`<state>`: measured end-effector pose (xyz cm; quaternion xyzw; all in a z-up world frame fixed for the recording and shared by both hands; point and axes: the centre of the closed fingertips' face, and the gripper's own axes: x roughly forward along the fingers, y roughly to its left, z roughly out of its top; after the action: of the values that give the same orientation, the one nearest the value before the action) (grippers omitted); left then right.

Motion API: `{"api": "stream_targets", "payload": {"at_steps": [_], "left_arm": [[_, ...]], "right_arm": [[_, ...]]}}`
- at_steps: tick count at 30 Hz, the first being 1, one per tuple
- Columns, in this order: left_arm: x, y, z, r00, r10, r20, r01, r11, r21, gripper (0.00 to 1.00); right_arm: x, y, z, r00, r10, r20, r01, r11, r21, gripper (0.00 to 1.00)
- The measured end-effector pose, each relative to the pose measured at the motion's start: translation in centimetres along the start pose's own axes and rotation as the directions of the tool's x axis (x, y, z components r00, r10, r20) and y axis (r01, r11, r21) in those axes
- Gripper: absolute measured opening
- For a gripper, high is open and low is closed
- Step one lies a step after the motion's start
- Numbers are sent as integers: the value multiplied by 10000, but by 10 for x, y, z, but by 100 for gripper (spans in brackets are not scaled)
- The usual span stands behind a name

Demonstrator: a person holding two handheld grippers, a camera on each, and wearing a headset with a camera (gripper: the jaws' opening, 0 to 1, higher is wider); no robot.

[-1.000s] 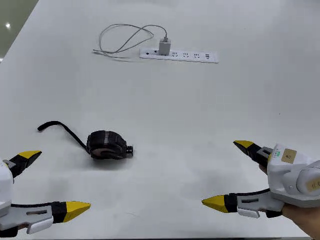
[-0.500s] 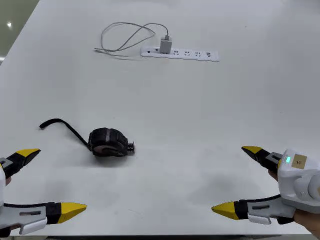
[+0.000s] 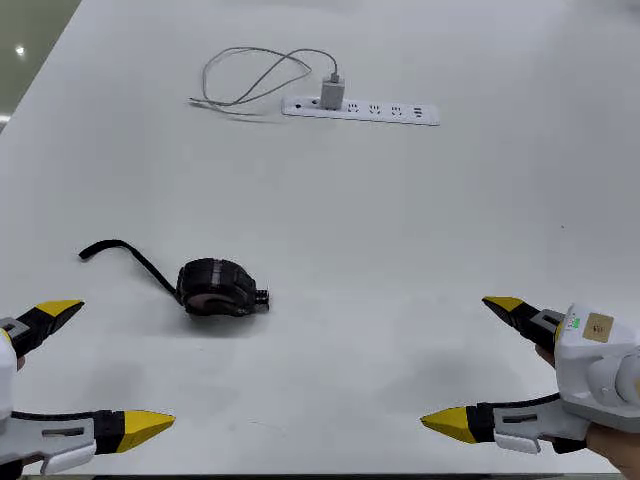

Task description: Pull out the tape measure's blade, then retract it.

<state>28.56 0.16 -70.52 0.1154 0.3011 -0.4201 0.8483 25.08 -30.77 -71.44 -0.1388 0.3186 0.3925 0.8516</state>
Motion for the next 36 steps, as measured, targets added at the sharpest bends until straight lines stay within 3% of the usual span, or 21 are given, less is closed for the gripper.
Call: {"api": "stream_targets", "payload": {"at_steps": [36], "left_arm": [[0,0,2,9999,25,142,-23,9998,-198,98]], "right_arm": [[2,1,-3,10000,38,-65,-38,10000,16,99]]}}
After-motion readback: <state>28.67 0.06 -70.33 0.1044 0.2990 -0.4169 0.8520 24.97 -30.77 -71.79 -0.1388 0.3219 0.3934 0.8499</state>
